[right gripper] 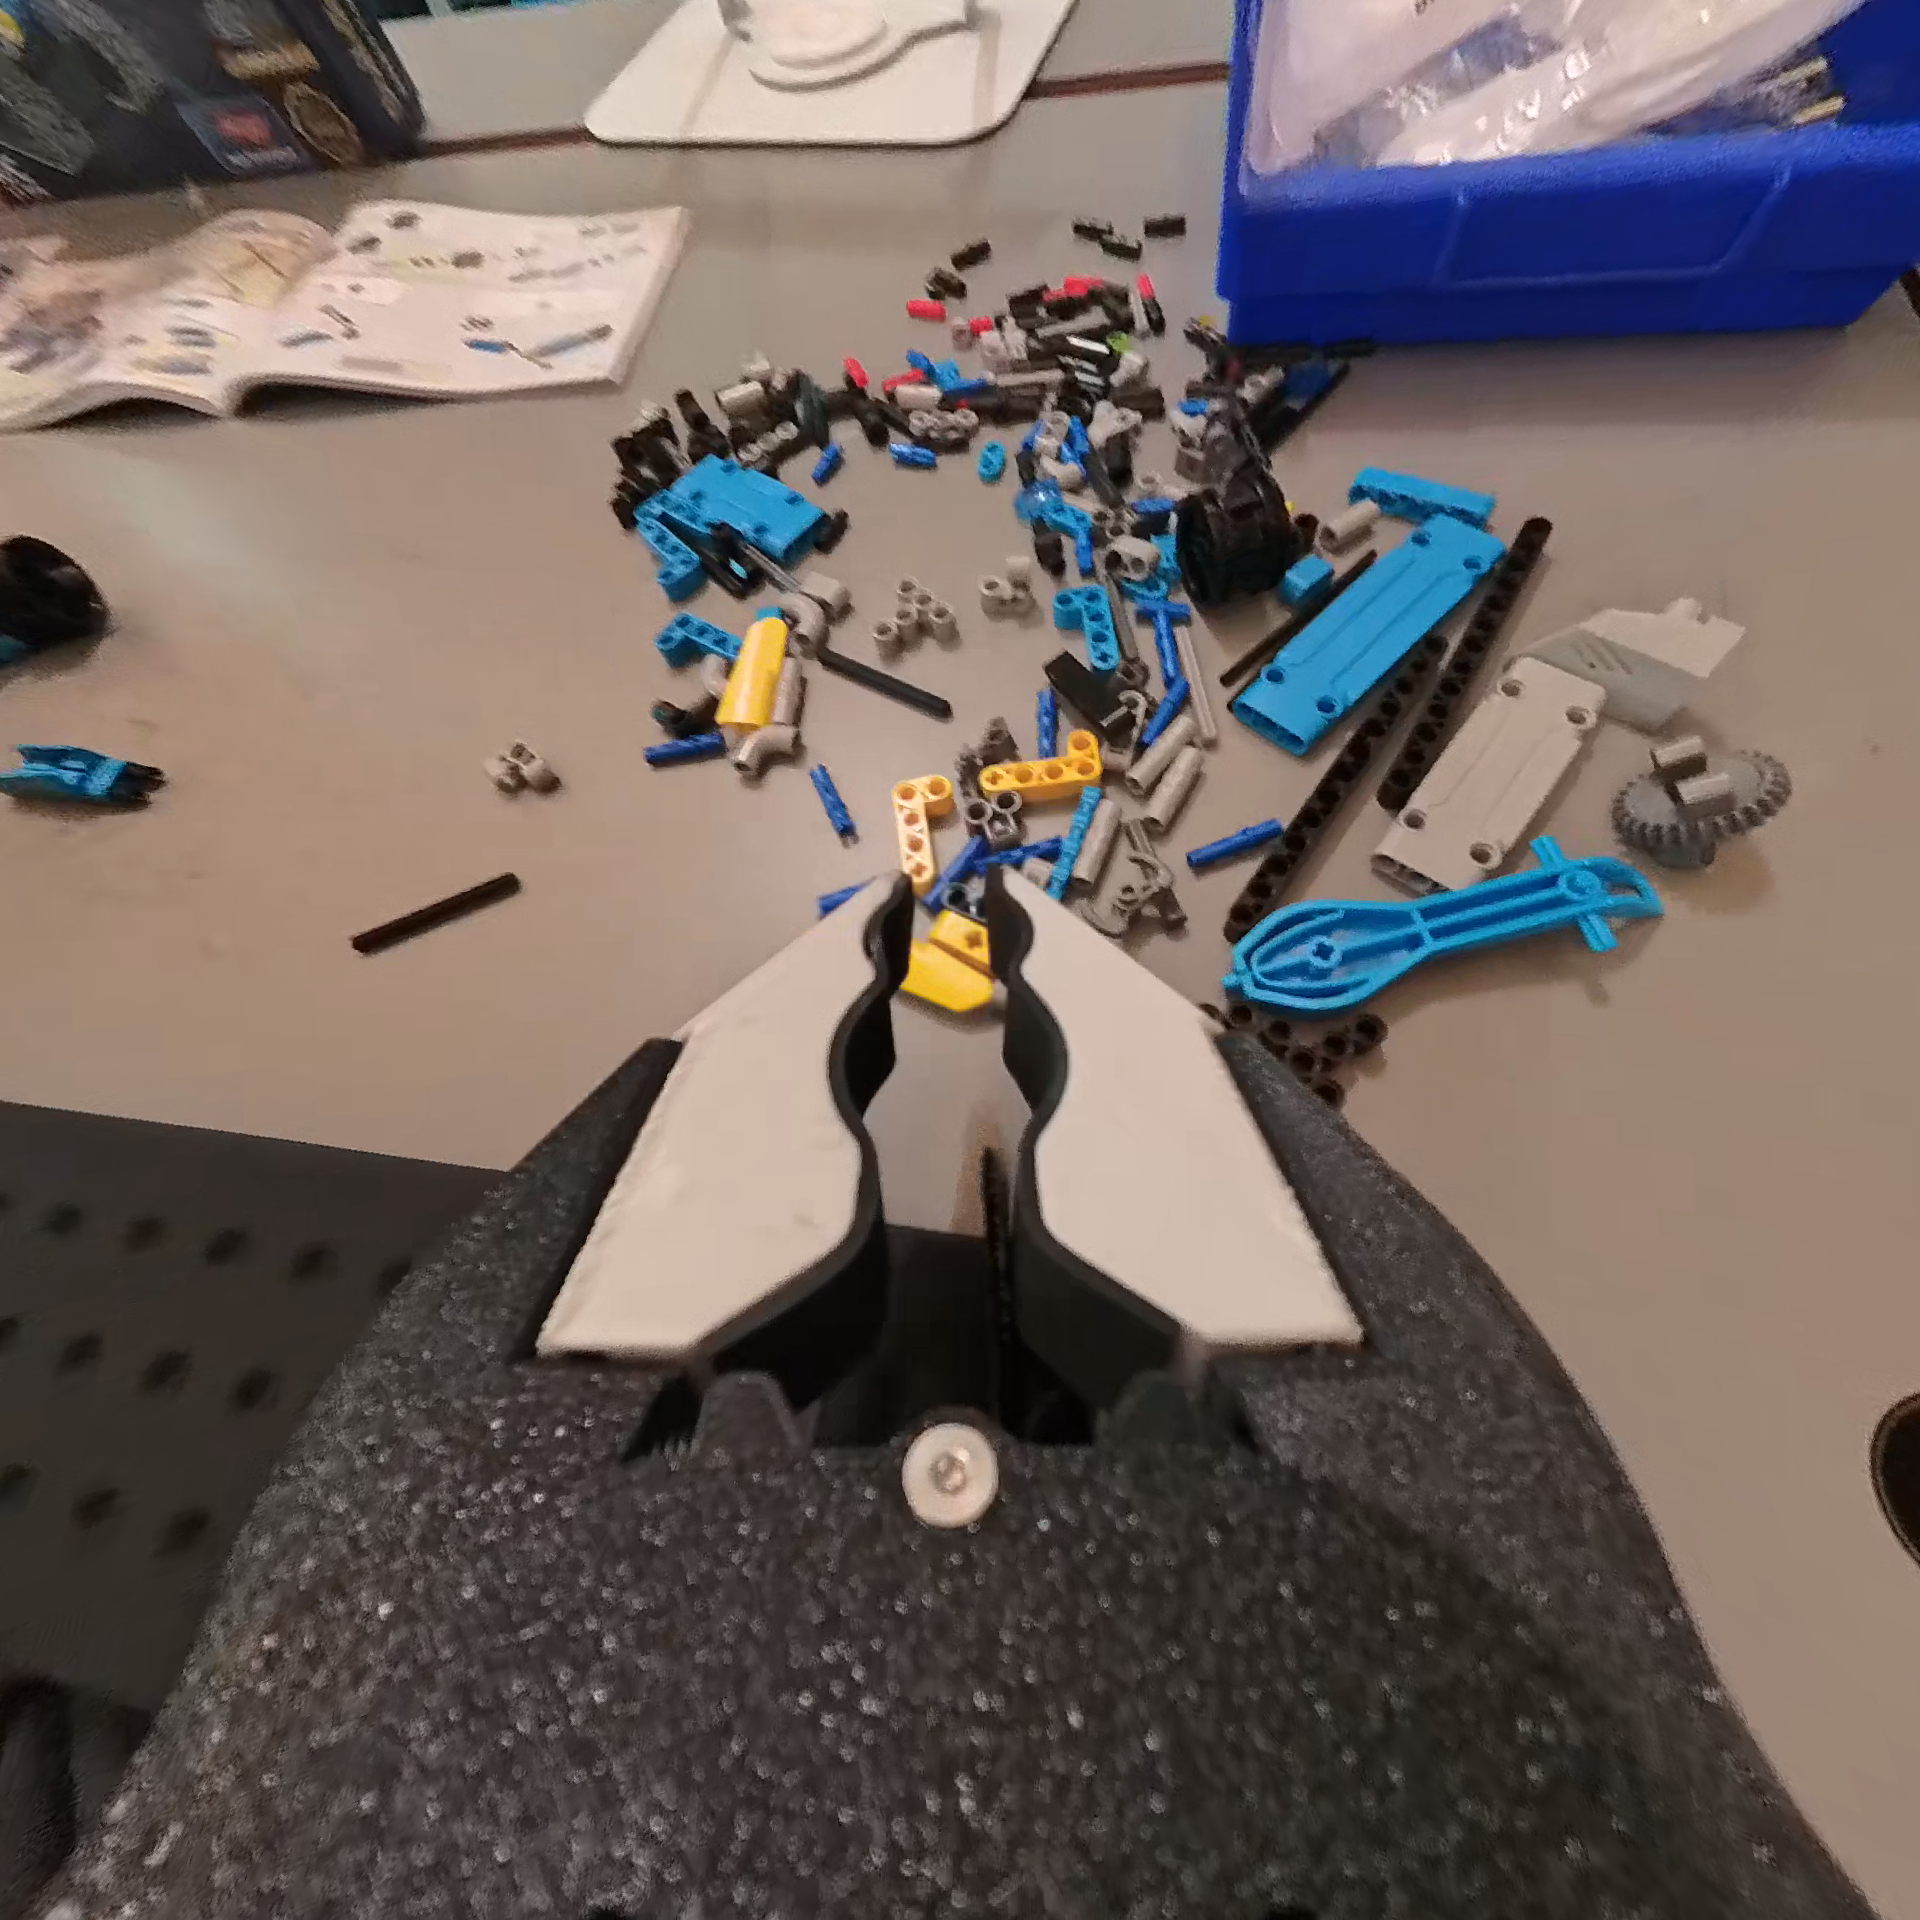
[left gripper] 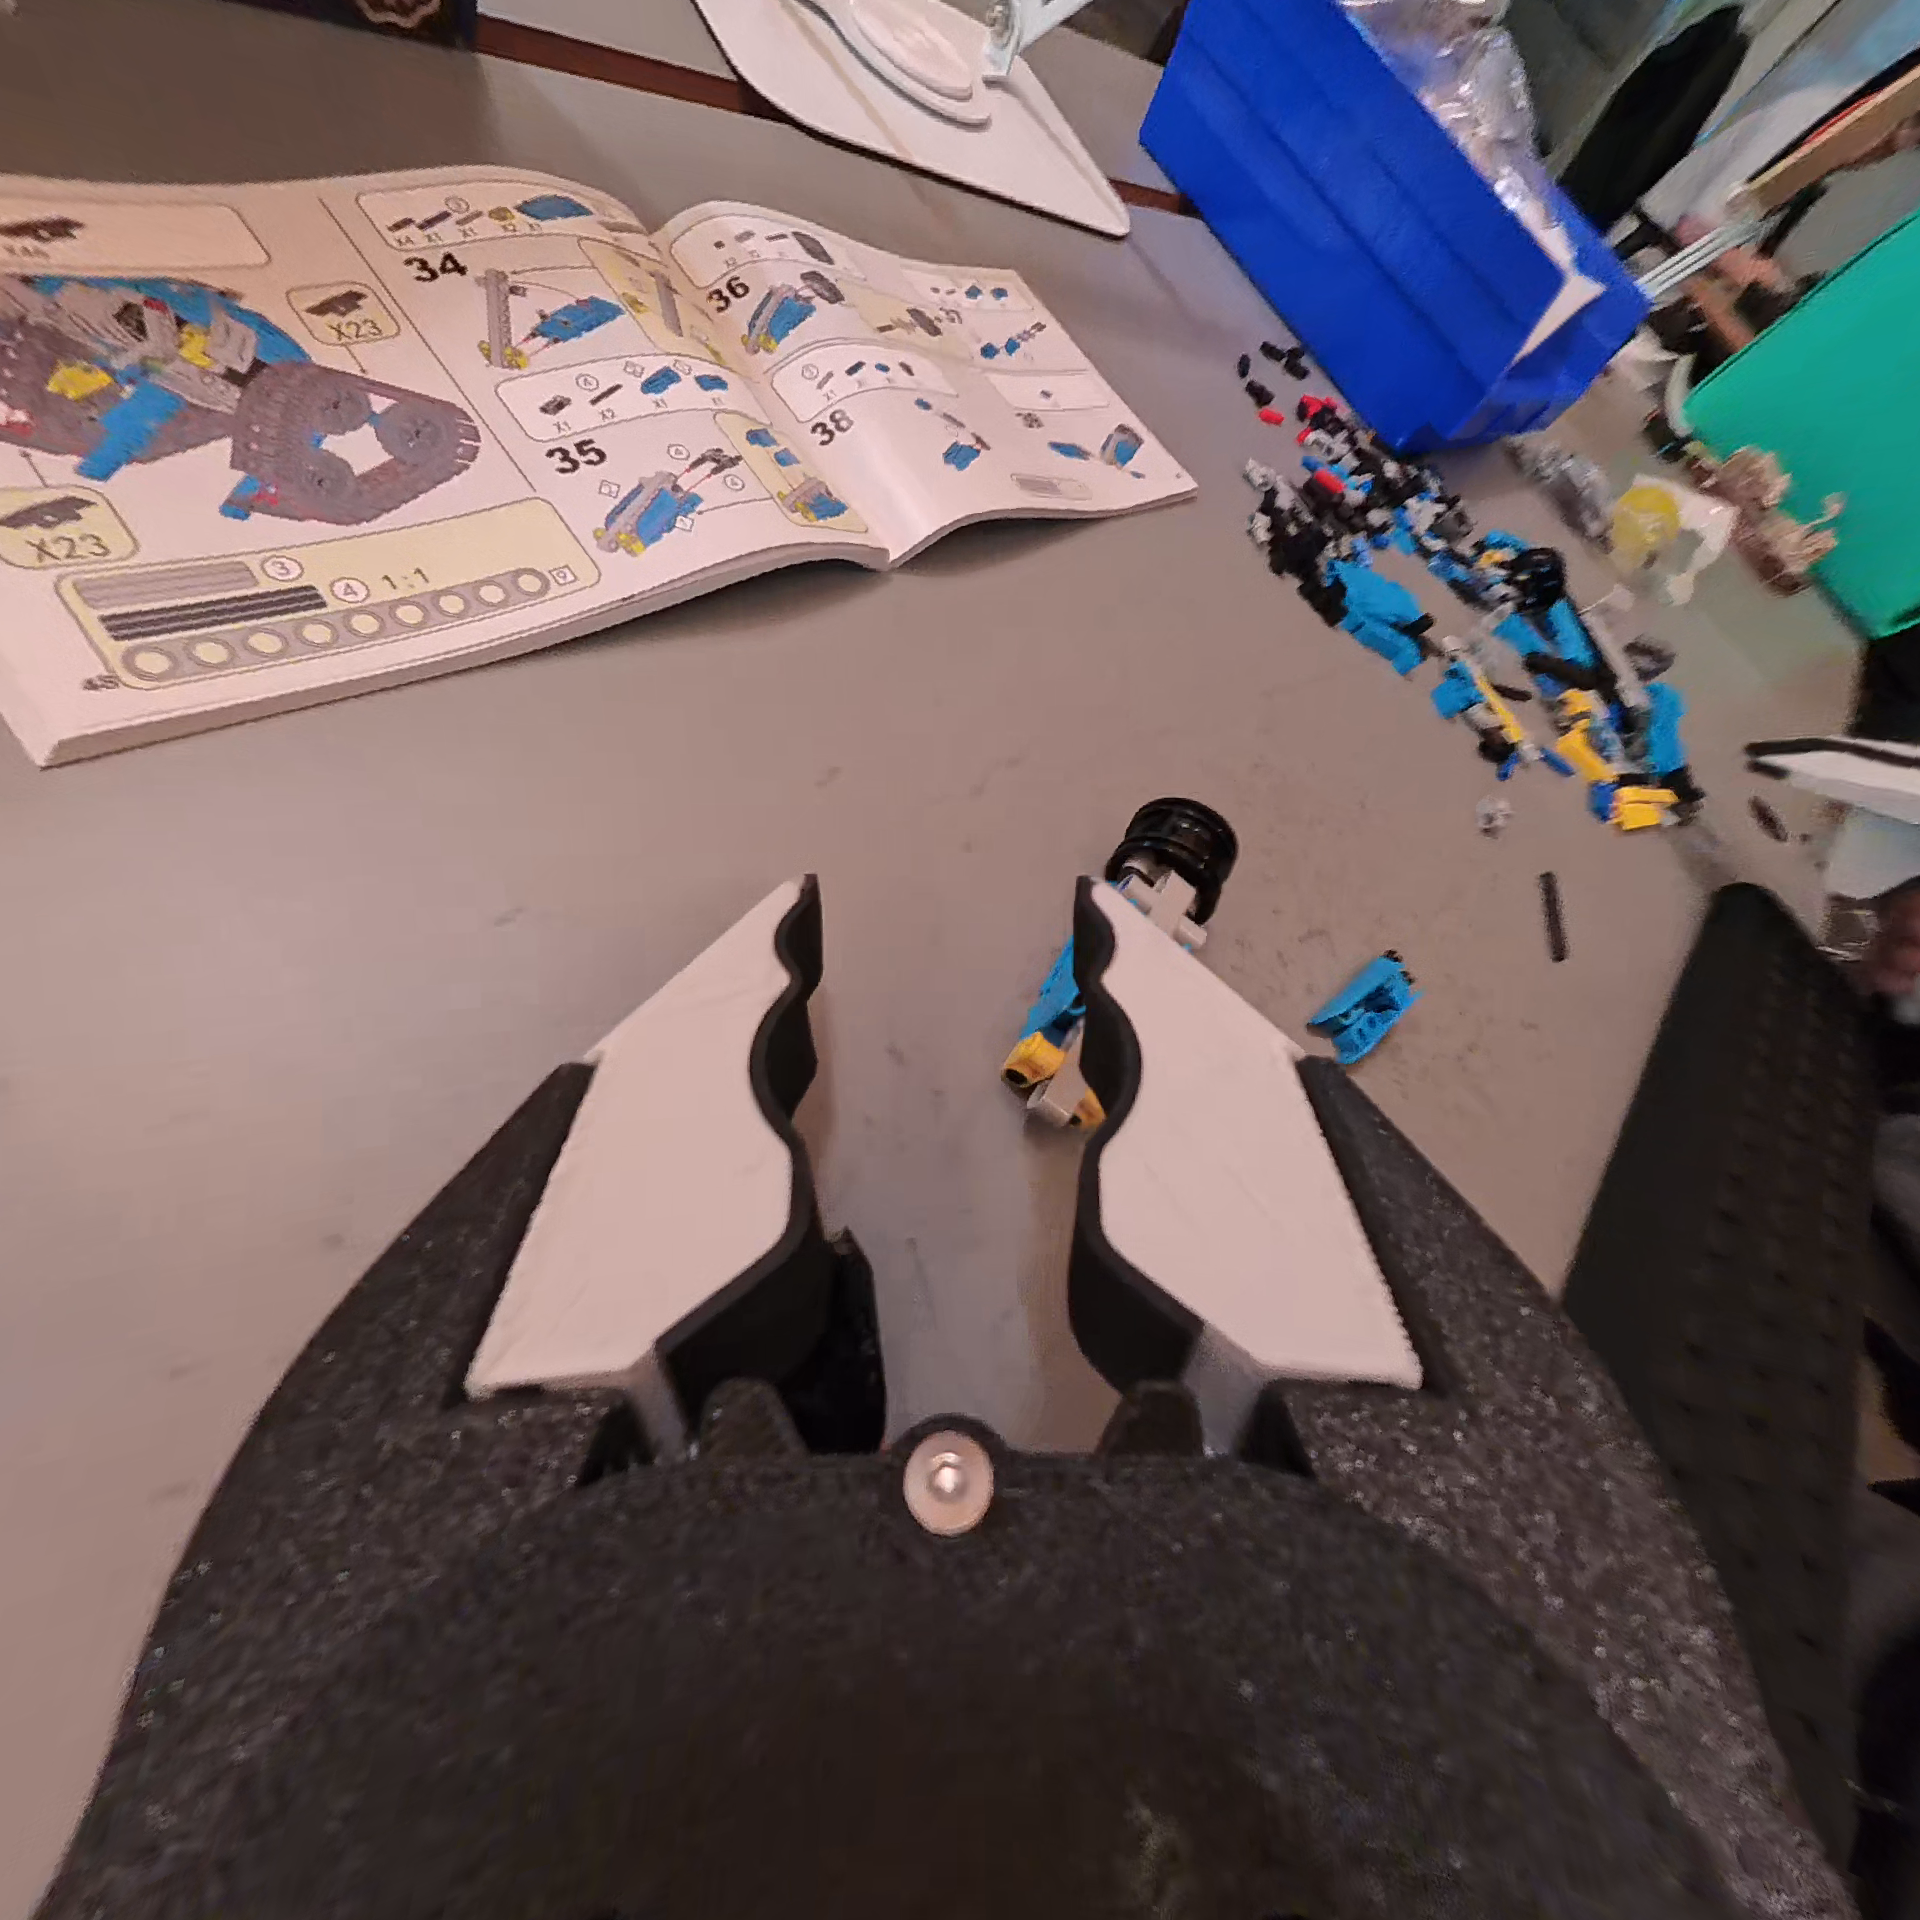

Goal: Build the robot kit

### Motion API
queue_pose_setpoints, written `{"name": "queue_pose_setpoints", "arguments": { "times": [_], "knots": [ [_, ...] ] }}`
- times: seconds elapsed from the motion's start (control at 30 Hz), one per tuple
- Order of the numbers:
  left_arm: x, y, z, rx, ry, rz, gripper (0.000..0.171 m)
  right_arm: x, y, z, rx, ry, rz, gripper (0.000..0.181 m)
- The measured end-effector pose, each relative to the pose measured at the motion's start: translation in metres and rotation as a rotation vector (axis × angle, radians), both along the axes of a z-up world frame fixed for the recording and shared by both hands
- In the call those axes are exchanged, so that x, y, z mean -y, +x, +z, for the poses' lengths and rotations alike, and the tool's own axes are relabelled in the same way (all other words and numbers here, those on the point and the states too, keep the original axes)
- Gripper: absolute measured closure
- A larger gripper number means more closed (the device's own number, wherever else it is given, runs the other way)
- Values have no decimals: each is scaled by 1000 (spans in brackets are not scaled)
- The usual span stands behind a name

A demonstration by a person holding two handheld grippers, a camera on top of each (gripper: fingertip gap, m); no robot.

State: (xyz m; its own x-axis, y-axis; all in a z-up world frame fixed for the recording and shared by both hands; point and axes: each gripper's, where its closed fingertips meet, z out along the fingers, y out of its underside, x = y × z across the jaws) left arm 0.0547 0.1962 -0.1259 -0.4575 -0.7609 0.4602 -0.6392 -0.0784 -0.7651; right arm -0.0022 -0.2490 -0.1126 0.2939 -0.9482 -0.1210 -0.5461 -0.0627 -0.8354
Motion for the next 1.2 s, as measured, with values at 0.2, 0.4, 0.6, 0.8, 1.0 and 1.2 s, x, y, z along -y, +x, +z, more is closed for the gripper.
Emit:
{"name": "queue_pose_setpoints", "arguments": {
  "times": [0.2, 0.4, 0.6, 0.8, 1.0, 1.2],
  "knots": [
    [-1, -2, 24, 77, -79, -32, 125, -23, -1, 9, 14, 49, 52, 167],
    [12, 1, 49, 313, 39, -27, 124, -59, -3, 8, -7, 73, 142, 167],
    [46, 0, 48, 345, 125, -124, 124, -105, -27, 33, -54, 422, 314, 165],
    [87, -28, 57, 284, 108, -243, 125, -71, -38, 68, 97, 570, 211, 153],
    [150, -75, 107, 141, -149, -497, 121, -48, -51, 83, 185, 406, 146, 138],
    [185, -77, 115, 258, 95, -498, 133, -43, -56, 79, 203, 236, 94, 133]
  ]
}}
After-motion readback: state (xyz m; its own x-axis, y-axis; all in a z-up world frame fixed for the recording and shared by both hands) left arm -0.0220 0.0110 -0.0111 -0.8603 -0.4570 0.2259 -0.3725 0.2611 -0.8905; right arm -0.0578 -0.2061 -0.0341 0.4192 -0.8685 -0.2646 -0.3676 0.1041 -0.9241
